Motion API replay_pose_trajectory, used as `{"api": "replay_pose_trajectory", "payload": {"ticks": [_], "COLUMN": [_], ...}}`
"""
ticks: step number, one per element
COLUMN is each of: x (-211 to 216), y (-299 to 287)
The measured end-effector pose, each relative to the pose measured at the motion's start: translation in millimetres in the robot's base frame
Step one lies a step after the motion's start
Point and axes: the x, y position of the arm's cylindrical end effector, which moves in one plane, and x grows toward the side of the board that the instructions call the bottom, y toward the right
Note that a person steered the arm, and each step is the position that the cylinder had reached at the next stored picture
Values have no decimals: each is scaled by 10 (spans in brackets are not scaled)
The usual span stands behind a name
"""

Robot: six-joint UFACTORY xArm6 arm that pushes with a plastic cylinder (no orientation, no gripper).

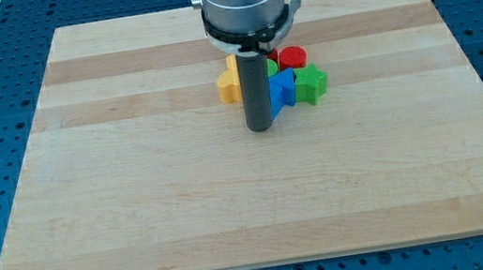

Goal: Point your arm towards bottom right

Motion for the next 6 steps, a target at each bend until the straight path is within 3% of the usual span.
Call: {"api": "replay_pose_trajectory", "payload": {"ticks": [3, 4, 5, 6], "x": [-45, 223, 100, -150], "y": [-45, 324, 964, 999]}}
